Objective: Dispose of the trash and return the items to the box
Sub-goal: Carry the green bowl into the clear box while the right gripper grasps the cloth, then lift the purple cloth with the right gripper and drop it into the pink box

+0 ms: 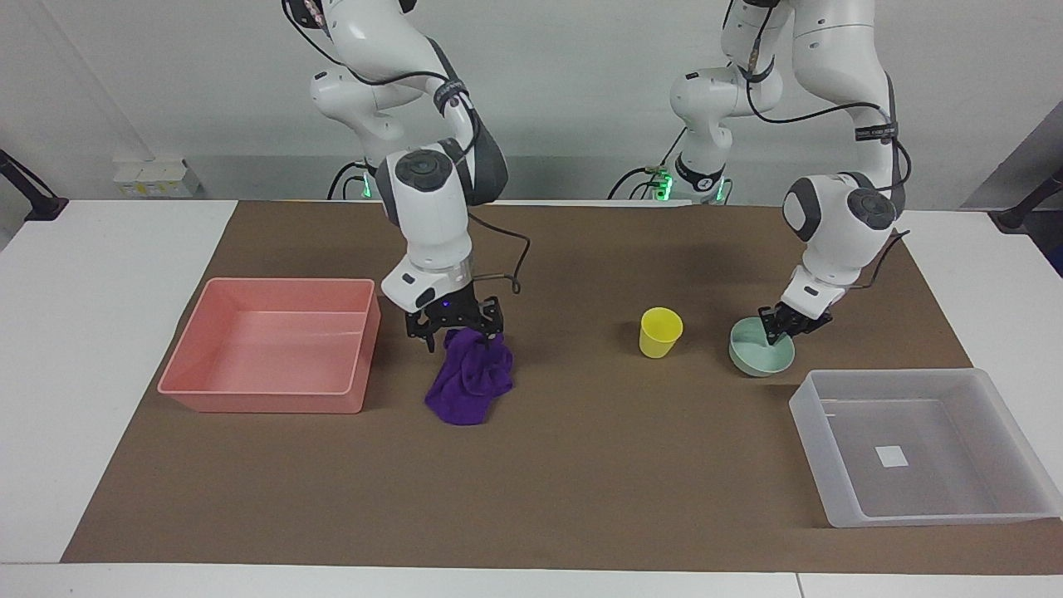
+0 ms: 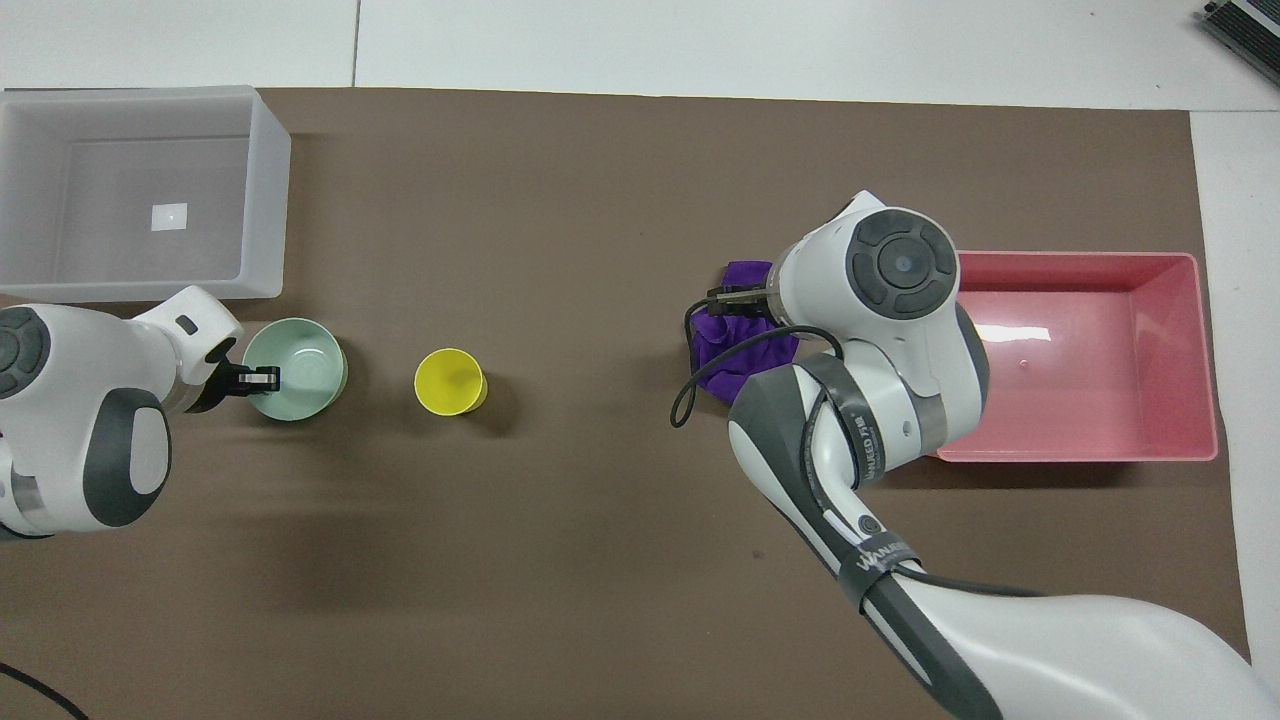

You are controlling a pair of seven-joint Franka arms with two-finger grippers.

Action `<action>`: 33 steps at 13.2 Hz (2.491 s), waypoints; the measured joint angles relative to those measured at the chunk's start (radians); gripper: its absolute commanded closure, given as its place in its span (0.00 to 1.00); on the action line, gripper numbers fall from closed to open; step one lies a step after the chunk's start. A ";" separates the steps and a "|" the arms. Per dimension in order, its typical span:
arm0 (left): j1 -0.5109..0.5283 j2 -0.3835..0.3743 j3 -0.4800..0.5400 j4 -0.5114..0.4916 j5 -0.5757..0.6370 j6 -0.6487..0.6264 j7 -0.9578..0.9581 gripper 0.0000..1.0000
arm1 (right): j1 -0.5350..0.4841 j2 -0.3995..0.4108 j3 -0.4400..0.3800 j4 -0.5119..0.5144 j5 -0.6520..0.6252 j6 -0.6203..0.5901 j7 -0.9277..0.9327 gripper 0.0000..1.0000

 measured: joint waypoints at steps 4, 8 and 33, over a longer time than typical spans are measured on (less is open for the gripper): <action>0.000 -0.038 -0.005 0.074 0.000 -0.126 0.001 1.00 | 0.043 0.071 0.000 -0.021 0.000 0.047 0.001 0.00; 0.001 -0.051 -0.002 0.248 -0.008 -0.331 0.001 1.00 | 0.044 0.073 -0.004 -0.061 0.000 0.060 0.001 0.00; 0.153 0.690 0.004 1.130 -0.033 -0.371 0.021 0.82 | -0.179 -0.234 -0.023 0.160 -0.006 -0.505 -0.093 1.00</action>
